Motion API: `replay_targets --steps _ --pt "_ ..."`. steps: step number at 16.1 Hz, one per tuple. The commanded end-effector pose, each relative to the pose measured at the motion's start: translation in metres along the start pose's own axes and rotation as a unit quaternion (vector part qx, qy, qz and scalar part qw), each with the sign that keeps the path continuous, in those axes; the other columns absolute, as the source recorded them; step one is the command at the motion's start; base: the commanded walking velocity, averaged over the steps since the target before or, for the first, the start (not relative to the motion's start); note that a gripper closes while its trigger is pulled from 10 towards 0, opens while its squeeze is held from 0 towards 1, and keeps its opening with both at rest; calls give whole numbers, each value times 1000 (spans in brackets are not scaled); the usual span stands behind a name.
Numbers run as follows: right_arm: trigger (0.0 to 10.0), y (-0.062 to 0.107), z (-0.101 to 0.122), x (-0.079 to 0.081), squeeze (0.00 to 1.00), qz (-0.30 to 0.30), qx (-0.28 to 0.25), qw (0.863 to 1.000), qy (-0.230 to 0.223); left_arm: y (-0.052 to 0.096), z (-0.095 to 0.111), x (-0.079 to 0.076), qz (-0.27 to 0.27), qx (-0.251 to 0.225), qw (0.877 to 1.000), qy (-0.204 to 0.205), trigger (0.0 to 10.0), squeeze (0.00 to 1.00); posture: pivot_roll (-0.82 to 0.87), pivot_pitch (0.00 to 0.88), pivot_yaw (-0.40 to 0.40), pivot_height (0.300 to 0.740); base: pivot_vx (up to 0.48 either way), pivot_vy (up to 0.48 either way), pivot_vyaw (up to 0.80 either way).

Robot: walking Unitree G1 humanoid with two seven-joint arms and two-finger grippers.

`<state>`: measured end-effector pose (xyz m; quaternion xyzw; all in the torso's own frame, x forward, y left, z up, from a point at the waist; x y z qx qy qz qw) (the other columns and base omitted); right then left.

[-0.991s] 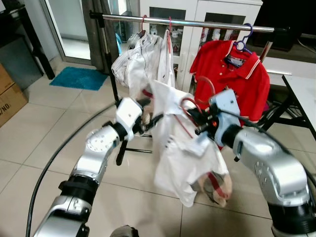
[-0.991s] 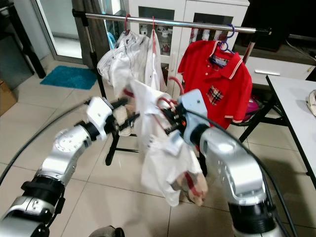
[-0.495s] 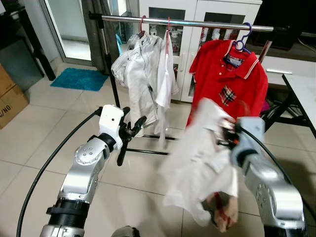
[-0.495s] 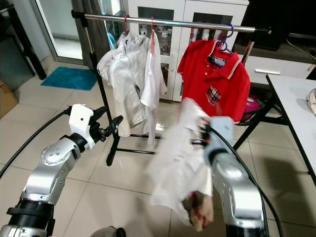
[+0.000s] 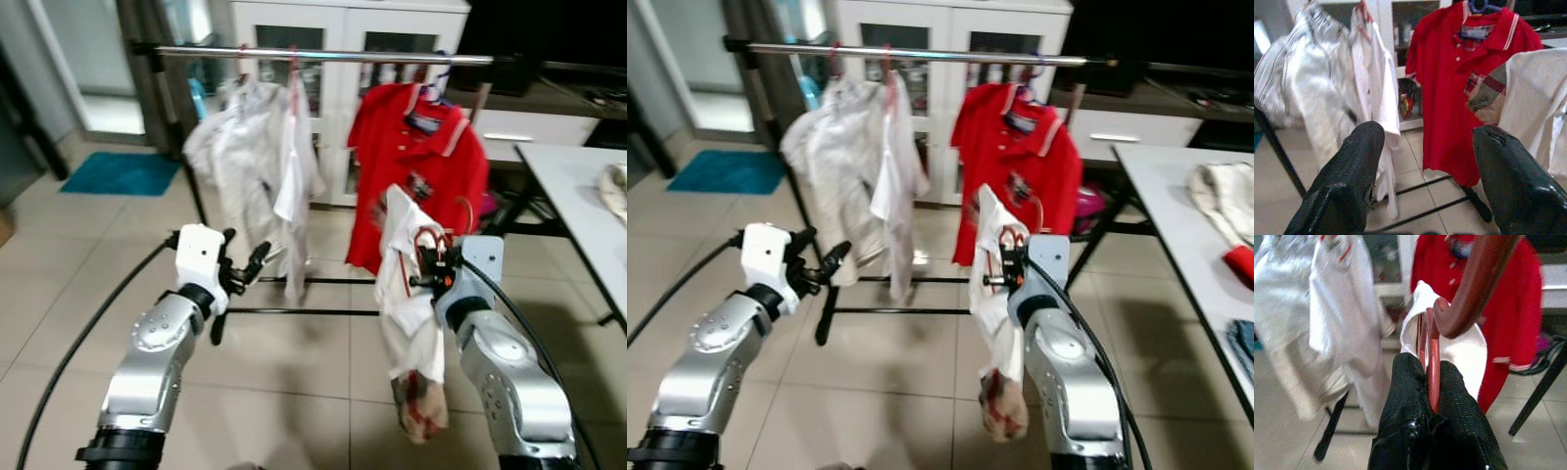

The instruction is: Hang hanger

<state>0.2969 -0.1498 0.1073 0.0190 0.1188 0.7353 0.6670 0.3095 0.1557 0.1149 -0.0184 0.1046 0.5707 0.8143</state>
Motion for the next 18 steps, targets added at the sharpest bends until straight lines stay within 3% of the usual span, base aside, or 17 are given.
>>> replay_targets --steps 1,6,8,18 --pt "10000 -2 7 -1 0 -10 -20 1000 2 1 3 1 3 2 1000 -10 10000 0 -51 0 26 740 322 0 0" --pt "10000 1 9 3 0 14 -32 999 33 -3 6 -2 -5 4 1000 -12 10000 0 -63 0 43 740 323 0 0" --pt "10000 -2 8 -2 0 -1 -30 999 36 -2 6 -3 -2 8 1000 -13 10000 0 -53 0 38 740 324 0 606" --pt "10000 -13 15 -11 0 -28 -41 997 59 -9 8 -4 -14 13 1000 -22 10000 0 -57 0 43 740 318 0 0"
Point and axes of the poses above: a point about 5 cm out from each wrist's last joint towards the gripper, its own y axis pointing back from the gripper into the wrist, its own z axis along the axis of the wrist's last joint, x = y × z, the point moved 3 cm from there along -y, pointing out of the wrist towards the gripper, and after that the axes turned 14 degrees about y, right-handed, at the moved point
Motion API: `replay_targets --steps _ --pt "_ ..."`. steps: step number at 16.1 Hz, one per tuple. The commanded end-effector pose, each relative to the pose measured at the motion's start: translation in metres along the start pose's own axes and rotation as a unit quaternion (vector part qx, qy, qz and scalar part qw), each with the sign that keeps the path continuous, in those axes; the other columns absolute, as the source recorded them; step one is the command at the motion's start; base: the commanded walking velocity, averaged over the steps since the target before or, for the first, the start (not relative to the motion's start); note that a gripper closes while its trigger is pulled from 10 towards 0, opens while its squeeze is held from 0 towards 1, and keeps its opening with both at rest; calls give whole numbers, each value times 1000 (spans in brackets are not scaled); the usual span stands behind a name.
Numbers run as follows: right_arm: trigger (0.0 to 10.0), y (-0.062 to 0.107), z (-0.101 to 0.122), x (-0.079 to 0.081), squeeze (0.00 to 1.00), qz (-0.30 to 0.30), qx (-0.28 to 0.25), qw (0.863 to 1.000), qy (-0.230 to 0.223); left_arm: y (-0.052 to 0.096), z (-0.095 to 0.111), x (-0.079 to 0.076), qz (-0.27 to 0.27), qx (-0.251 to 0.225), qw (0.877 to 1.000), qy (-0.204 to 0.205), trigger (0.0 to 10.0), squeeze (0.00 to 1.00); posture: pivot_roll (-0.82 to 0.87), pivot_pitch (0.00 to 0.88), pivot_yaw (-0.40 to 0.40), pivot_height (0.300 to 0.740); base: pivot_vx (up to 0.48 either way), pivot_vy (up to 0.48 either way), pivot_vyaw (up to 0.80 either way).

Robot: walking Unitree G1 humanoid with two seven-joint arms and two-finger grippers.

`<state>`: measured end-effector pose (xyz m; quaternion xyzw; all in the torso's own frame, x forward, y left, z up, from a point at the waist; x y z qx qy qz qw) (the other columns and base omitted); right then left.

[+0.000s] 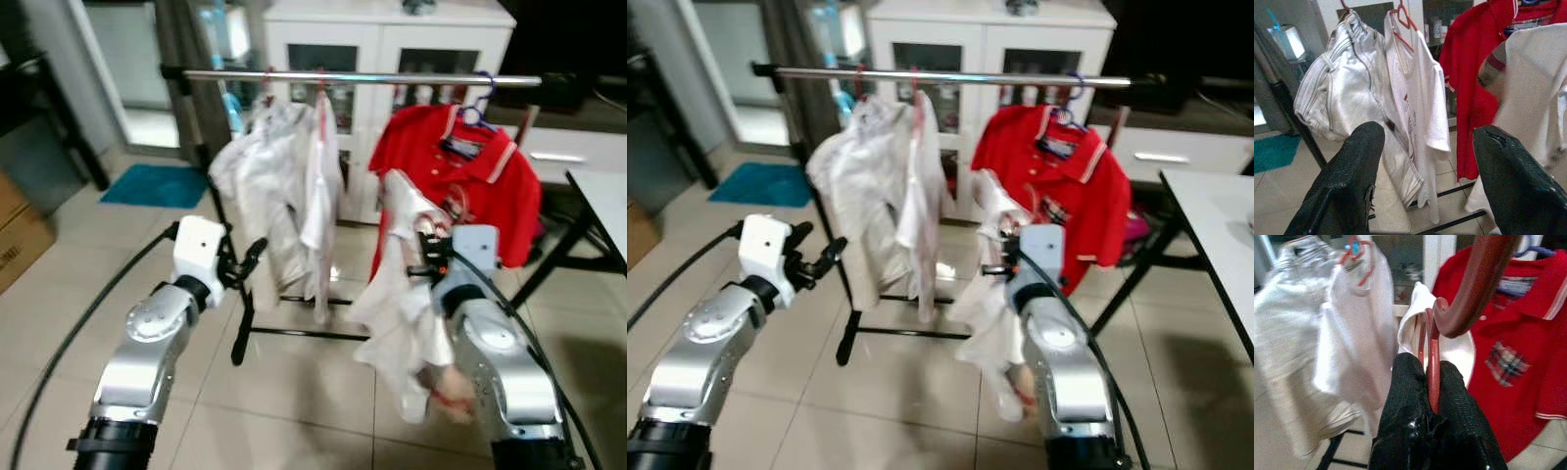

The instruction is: Hang hanger

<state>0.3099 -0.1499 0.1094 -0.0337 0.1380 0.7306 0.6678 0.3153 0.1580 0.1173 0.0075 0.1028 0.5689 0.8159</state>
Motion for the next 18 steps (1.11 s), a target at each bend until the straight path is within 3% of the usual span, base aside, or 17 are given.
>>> replay_targets --steps 1,4,7,18 --pt "10000 -2 10 -12 0 -21 -21 999 11 -5 5 -7 -15 -7 1000 -6 10000 0 -59 0 44 740 307 0 0" --pt "10000 -2 8 -14 0 -23 -15 1000 10 -8 5 -11 -21 -7 1000 -4 10000 0 -68 0 44 740 326 0 0" --pt "10000 -1 8 -15 0 -25 -16 1000 9 -8 4 -12 -24 -7 1000 -2 10000 0 -68 0 43 740 342 0 -721" --pt "10000 -2 9 -16 0 -22 -20 999 19 -9 3 -15 -25 -13 1000 7 10000 0 -72 0 26 740 344 0 0"
Point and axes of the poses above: a point about 5 cm out from each wrist's last joint towards the gripper, its own y axis pointing back from the gripper into the wrist, its own z axis along the axis of the wrist's last joint, x = y × z, the point moved 3 cm from there along -y, pointing out of the wrist towards the gripper, and after that the axes turned 14 degrees about y, right-handed, at the moved point
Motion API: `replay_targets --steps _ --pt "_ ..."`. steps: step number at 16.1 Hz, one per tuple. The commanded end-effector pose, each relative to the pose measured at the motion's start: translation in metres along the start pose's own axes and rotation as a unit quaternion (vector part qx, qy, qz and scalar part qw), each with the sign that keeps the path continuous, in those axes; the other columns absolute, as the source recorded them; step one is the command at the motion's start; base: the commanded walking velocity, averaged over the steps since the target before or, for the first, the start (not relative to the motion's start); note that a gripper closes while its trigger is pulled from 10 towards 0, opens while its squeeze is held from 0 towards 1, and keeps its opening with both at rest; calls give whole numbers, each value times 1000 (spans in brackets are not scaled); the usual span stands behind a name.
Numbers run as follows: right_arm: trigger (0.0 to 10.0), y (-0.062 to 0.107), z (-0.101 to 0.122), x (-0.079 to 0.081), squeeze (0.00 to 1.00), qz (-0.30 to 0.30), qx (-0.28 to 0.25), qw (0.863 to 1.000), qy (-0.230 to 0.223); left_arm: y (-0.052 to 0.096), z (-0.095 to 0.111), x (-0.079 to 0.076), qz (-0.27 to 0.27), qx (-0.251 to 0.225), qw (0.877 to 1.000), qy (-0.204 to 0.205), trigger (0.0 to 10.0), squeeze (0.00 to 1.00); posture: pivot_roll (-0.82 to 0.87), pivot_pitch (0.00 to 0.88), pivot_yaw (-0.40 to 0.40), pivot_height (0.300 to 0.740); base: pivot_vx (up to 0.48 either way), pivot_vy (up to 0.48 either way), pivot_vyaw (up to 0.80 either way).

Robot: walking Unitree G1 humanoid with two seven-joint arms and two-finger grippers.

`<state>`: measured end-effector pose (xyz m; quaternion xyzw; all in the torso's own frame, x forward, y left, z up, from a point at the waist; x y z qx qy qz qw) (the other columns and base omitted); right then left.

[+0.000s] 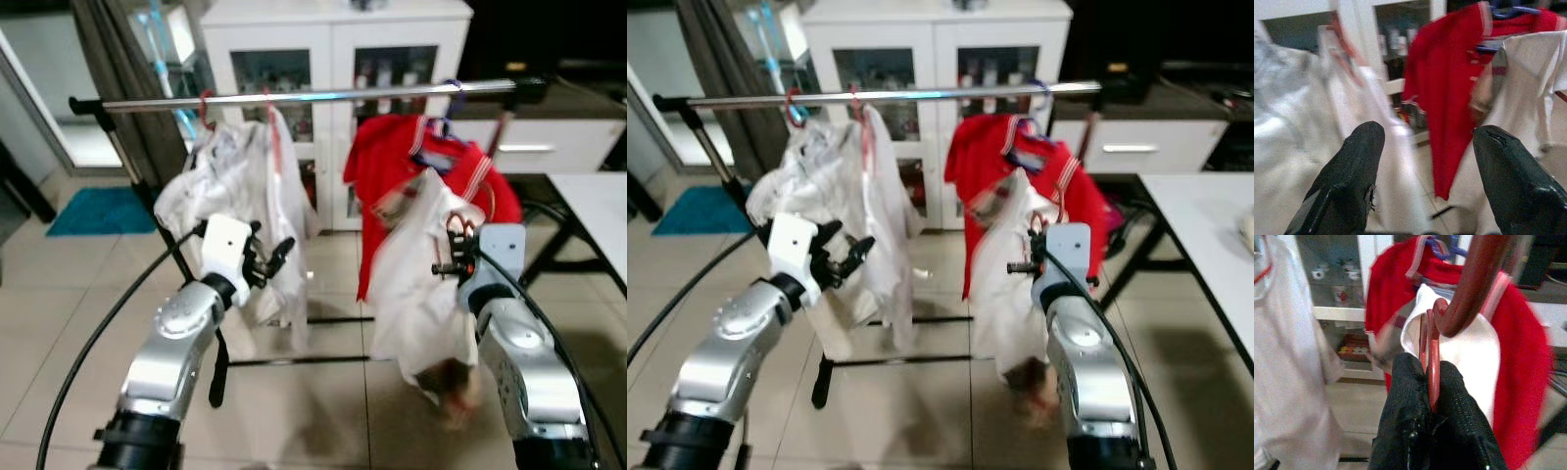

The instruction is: Hang hanger

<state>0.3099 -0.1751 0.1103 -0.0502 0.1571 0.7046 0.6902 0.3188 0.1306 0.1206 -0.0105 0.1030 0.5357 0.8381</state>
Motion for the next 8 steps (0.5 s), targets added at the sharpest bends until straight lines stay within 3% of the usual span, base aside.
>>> replay_targets --steps 1,8 --pt "10000 -3 15 7 0 11 -27 1000 -6 4 2 9 17 -2 1000 -1 10000 0 -71 0 24 740 341 0 0" --pt "10000 -3 19 8 0 21 -34 999 -5 3 2 9 18 -8 1000 -1 10000 0 -80 0 24 740 340 0 0"
Point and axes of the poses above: a point about 5 cm out from each wrist's last joint towards the gripper, its own y axis pointing back from the gripper into the wrist, its own z axis along the axis of the wrist's last joint, x = y × z, the point moved 3 cm from there along -y, pointing out of the wrist towards the gripper, and after that the axes turned 14 degrees about y, right-handed, at the moved point
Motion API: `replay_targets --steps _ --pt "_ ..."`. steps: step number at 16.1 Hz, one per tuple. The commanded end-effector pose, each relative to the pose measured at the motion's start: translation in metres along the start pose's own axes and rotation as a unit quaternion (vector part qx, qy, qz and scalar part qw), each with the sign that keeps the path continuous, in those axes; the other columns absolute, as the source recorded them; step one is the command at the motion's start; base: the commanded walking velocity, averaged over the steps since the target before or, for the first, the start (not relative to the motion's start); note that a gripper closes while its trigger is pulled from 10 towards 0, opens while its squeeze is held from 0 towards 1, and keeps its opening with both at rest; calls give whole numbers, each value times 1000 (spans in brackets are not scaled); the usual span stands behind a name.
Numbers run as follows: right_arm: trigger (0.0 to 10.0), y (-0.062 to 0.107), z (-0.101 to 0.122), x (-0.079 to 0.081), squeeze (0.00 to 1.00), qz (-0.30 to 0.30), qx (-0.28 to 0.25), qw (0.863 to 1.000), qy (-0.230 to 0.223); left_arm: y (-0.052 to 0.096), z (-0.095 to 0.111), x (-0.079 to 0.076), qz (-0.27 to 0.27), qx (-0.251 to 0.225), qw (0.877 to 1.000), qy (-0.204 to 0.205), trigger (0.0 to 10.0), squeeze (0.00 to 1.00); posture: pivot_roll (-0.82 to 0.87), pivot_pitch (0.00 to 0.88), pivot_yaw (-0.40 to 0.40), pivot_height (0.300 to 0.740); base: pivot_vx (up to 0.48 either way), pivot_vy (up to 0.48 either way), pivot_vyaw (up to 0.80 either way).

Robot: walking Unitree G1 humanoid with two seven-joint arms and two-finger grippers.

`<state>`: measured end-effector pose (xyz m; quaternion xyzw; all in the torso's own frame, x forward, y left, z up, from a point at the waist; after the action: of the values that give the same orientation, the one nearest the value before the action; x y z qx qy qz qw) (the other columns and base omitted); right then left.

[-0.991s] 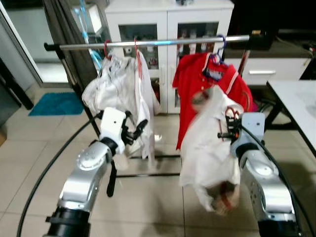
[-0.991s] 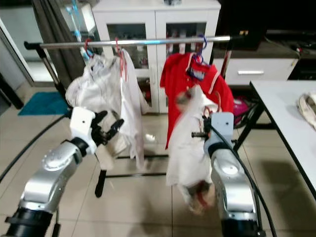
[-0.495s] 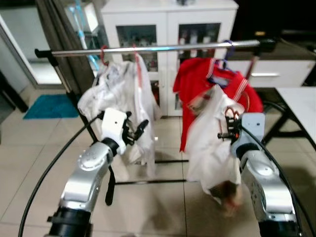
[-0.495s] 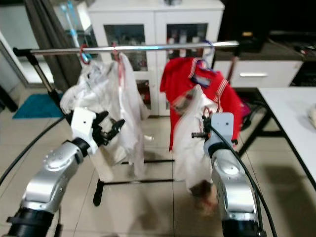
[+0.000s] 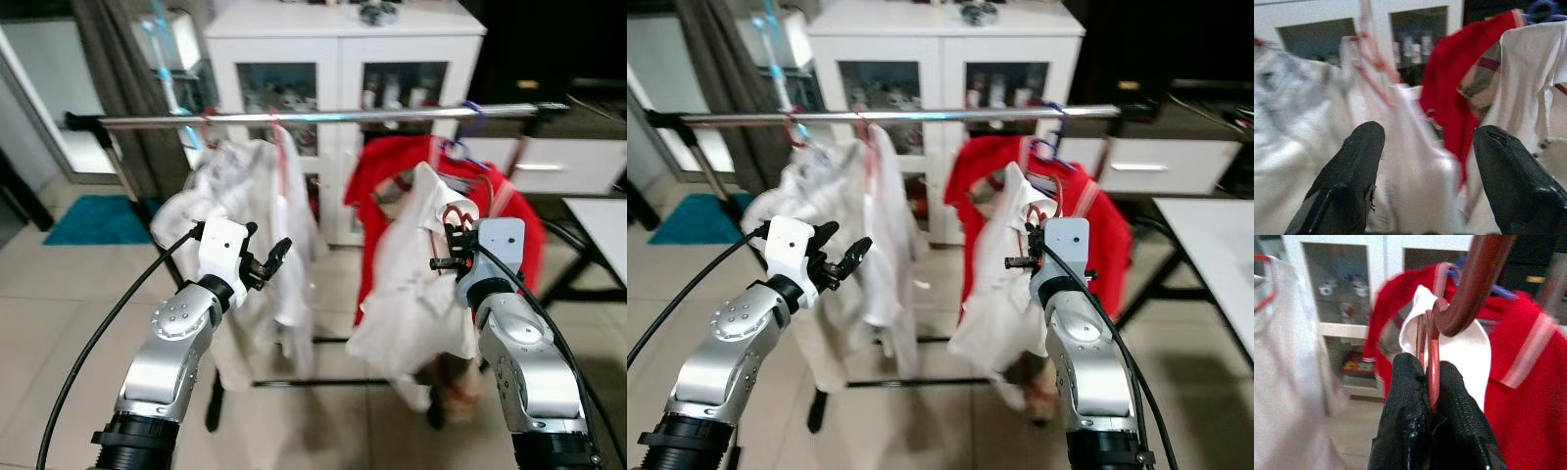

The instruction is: Hang hanger

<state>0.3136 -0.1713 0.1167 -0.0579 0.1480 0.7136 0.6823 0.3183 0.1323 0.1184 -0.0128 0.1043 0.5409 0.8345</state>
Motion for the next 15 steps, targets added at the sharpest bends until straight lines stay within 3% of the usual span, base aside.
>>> replay_targets --steps 1,7,9,10,13,15 --pt "10000 -1 13 7 0 16 -24 1000 -12 1 4 6 9 -6 1000 -3 10000 0 -84 0 24 740 341 0 0" --pt "10000 -2 39 19 0 60 -74 995 14 2 5 5 7 -12 1000 -2 10000 0 -77 0 16 740 327 0 0" --pt "10000 -4 49 26 0 83 -84 993 33 3 11 3 -7 -29 1000 -6 10000 0 -75 0 14 740 0 0 0" --pt "10000 -8 53 29 0 89 -81 992 42 3 15 2 -21 -31 999 -26 10000 0 -75 0 12 740 0 0 0" --pt "10000 -22 62 25 0 79 -76 993 41 4 31 -5 -75 -25 997 -18 10000 0 -63 0 7 740 0 0 0" --pt "10000 -42 66 22 0 77 -58 994 51 11 33 -21 -155 16 987 -39 10000 0 -54 0 16 740 0 0 0"
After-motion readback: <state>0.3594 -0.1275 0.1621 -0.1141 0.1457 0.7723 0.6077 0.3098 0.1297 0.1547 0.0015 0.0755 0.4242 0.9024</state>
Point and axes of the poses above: a point about 5 cm out from each wrist's last joint towards the gripper, its own y axis pointing back from the gripper into the wrist, its own z axis along the axis of the wrist's last joint, x = y × z, the point moved 3 cm from there along -y, pointing out of the wrist towards the gripper, and after that the axes turned 14 degrees about y, right-handed, at the moved point
